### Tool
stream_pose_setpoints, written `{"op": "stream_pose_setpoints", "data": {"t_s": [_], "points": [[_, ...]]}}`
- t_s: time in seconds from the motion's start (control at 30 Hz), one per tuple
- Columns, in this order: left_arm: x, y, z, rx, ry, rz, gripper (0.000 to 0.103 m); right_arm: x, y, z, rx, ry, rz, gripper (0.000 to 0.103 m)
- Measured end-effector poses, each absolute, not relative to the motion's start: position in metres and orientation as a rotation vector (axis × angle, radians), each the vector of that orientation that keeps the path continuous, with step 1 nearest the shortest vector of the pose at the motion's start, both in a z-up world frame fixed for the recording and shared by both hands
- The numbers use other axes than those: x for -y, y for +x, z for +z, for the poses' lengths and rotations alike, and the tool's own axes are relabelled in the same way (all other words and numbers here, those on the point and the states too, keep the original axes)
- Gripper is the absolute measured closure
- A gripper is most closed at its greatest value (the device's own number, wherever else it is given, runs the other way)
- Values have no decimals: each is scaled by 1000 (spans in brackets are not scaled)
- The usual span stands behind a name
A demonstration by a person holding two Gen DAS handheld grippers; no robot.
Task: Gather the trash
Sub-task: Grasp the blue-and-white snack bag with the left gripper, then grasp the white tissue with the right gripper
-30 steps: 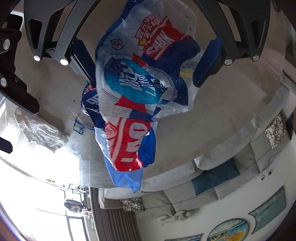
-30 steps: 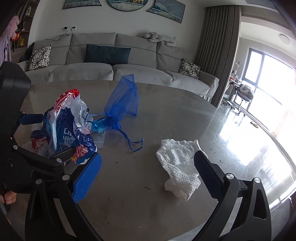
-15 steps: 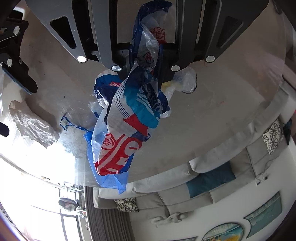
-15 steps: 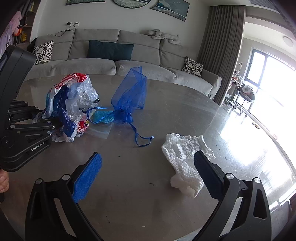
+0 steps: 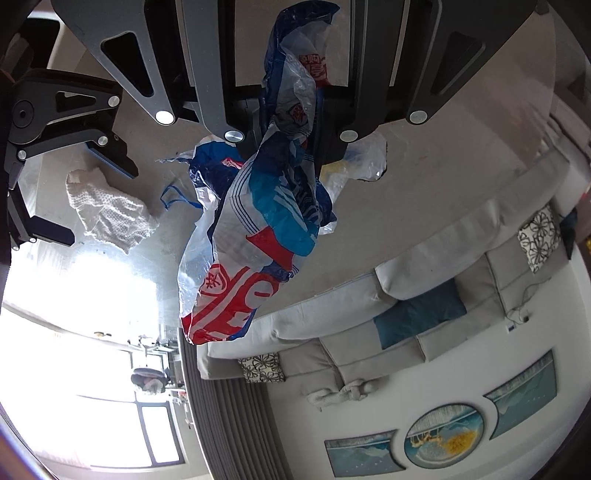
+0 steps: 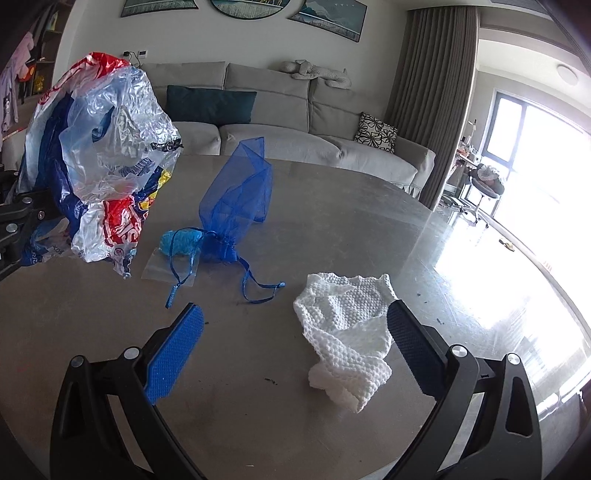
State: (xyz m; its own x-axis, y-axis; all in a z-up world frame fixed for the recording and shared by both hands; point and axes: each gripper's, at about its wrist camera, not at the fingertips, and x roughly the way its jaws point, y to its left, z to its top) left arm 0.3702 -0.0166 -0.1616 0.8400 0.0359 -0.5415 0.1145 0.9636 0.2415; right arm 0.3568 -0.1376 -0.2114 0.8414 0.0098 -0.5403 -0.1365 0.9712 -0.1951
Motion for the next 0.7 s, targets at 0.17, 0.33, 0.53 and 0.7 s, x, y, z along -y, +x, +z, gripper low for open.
{"op": "stream_pose_setpoints", "data": {"t_s": [0.17, 0.33, 0.53, 0.7], "points": [[31, 380, -164, -580, 278, -53, 85, 148, 372, -214, -569, -191, 84, 4], [44, 397, -171, -587, 300, -47, 85, 162, 386, -215, -574, -135, 100, 4], [52, 429, -182, -649, 289, -42, 85, 169, 402, -217, -591, -129, 105, 4], [60, 442, -187, -654, 305, -34, 85, 170, 413, -219, -622, -135, 130, 4]]}}
